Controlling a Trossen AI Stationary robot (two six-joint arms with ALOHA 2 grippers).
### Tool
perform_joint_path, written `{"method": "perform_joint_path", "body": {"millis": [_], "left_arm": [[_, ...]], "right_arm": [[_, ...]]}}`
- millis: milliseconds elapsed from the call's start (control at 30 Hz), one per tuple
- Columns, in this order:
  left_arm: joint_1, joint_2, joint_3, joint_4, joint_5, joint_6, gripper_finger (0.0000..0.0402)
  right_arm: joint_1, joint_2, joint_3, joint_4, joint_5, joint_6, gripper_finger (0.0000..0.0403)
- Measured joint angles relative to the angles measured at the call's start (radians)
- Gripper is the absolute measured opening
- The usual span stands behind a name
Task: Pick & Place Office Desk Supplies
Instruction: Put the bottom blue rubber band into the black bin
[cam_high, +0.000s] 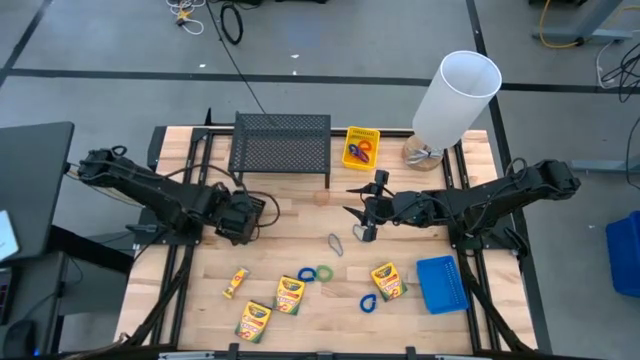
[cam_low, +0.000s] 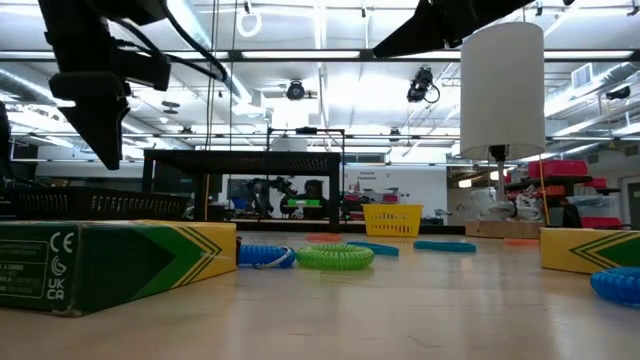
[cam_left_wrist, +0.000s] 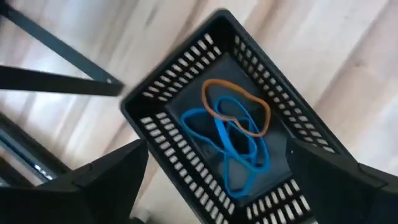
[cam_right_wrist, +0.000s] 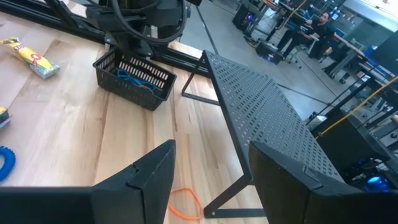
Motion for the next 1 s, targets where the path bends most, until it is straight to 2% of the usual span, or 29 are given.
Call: {"method": "perform_joint_path", "body": {"millis": [167,300,400,567,700,800,1000], "left_arm": [[-0.004,0.0,0.0,0.129,-0.022,0.081,0.0389],[-0.022,0.0,0.0,0.356,-0.033,0.209,0.0389],[-0.035,0.0,-0.017,0.569,-0.04,0.309,0.0389],[-0.029,0.0,-0.136,0.929,0.016,0.491,0.0389],[0.001,0.0,-0.251,1.144,0.056,0.553,0.0389],[0.015,-0.007,-0.33,1.3,0.049,0.6,0.0389],[0.019,-0.016,-0.477,1.641,-0.037,0.724,0.0389]], "right_arm": [[-0.004,0.0,0.0,-0.013,-0.036,0.027,0.0212],[-0.029,0.006,0.0,-0.041,-0.149,0.08,0.0212],[-0.054,0.025,0.0,-0.071,-0.182,0.135,0.0212],[-0.088,0.099,-0.001,-0.097,-0.231,0.186,0.0212],[-0.105,0.133,-0.001,-0.091,-0.241,0.202,0.0212],[-0.12,0.133,-0.001,-0.089,-0.285,0.231,0.0212],[-0.139,0.153,0.0,-0.08,-0.371,0.305,0.0212]]}}
